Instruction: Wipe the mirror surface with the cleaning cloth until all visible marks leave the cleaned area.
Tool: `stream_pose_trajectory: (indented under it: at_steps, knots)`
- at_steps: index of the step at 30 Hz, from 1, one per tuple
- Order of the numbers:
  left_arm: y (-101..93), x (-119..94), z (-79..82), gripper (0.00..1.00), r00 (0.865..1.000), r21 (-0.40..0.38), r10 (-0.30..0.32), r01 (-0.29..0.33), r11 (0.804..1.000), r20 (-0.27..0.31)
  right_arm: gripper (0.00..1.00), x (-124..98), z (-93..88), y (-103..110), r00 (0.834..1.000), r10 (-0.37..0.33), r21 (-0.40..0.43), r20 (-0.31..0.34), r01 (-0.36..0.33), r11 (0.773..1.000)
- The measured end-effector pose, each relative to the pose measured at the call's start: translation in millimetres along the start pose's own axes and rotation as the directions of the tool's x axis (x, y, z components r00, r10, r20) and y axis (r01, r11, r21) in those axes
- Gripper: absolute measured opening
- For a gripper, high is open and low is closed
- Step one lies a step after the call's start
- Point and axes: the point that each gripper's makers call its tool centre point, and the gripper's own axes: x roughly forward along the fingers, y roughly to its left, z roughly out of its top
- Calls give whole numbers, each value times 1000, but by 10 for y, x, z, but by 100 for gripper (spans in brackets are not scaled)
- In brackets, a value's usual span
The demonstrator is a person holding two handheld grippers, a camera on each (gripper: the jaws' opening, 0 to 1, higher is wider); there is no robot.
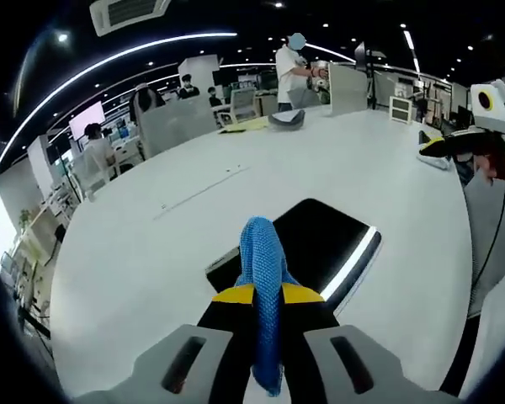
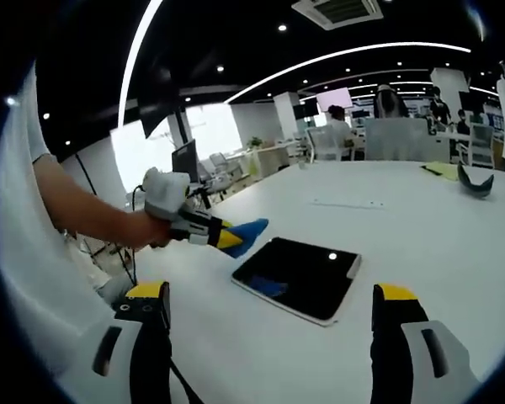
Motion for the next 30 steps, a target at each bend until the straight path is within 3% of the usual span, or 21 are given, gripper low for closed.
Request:
stream_pose_trajectory:
  at_steps: [19,30]
  knots:
    - [483,330,58,7,998,29,55,-54,998,-33,99,87,-43,18,1000,5,-20,-7,-5,1000]
    - [632,584,32,7,996,20,65,-64,998,-52,100,101,-92,-37,999,-12,-9,-32,12,1000]
